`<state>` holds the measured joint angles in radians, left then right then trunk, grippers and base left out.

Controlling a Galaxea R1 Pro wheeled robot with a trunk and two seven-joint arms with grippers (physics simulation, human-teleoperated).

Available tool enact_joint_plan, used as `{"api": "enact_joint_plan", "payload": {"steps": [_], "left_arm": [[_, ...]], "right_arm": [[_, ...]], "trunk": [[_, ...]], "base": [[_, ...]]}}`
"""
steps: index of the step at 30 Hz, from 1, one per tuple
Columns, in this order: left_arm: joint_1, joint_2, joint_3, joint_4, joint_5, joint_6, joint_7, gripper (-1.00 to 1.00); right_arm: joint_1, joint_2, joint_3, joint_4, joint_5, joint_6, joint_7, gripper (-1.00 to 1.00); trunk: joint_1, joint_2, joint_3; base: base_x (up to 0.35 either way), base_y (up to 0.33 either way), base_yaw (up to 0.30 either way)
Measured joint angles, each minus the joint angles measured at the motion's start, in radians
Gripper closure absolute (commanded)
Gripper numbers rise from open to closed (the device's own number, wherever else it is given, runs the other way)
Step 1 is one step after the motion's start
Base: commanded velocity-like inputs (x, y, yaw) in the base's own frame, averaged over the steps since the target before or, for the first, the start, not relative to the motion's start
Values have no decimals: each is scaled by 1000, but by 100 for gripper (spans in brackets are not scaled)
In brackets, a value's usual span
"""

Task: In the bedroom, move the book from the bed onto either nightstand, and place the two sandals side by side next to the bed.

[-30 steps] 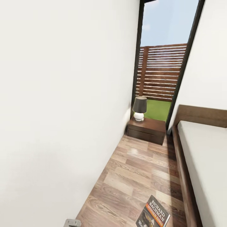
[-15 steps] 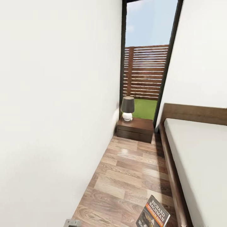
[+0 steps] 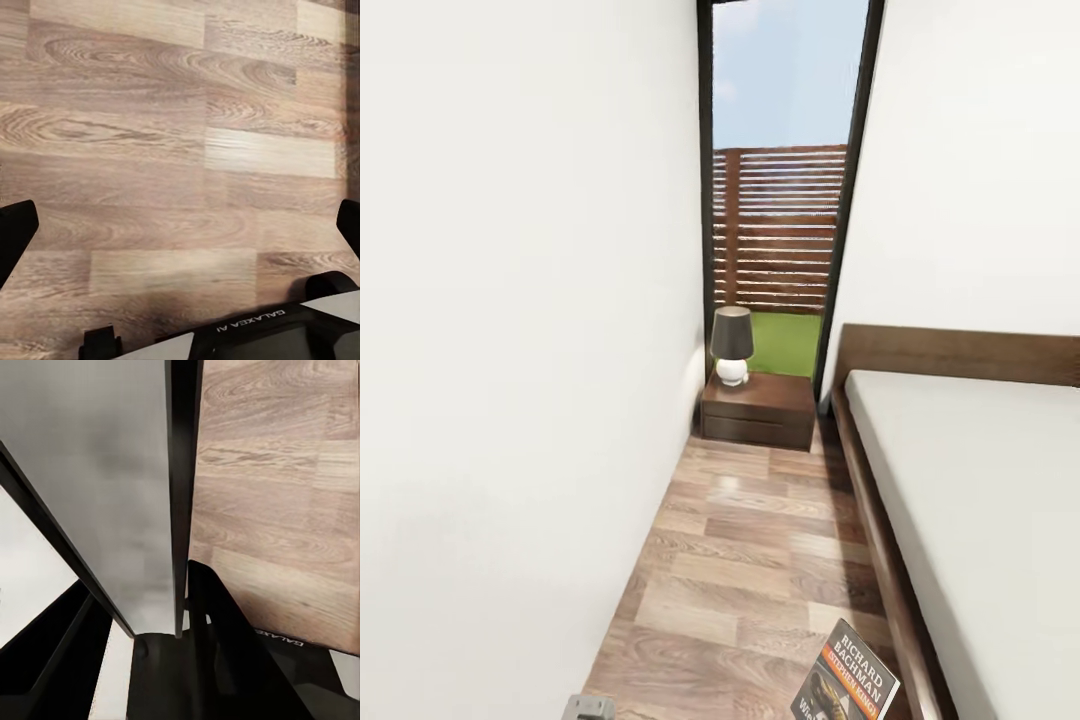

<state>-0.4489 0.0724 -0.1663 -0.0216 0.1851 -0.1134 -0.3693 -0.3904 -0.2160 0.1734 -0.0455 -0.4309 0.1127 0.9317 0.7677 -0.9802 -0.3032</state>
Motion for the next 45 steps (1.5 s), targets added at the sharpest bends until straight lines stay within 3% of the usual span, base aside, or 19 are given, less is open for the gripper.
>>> {"api": "enact_joint_plan", "payload": {"steps": [12,22,33,45], "left_arm": [[0,1,0,0,0,0,0,-100],[0,0,0,0,0,0,0,-100],[0,-1,0,1,0,0,0,-100],[0,-1,0,0,0,0,0,-100]], "right_arm": [[0,0,0,0,0,0,0,100],[0,0,0,0,0,0,0,100],[0,0,0,0,0,0,0,100],[0,0,0,0,0,0,0,100]], "trunk": [[0,0,0],[0,0,0],[0,0,0],[0,0,0]], "base": [[215,178,-256],[11,11,-86],[0,0,-247],[0,0,-21]]}}
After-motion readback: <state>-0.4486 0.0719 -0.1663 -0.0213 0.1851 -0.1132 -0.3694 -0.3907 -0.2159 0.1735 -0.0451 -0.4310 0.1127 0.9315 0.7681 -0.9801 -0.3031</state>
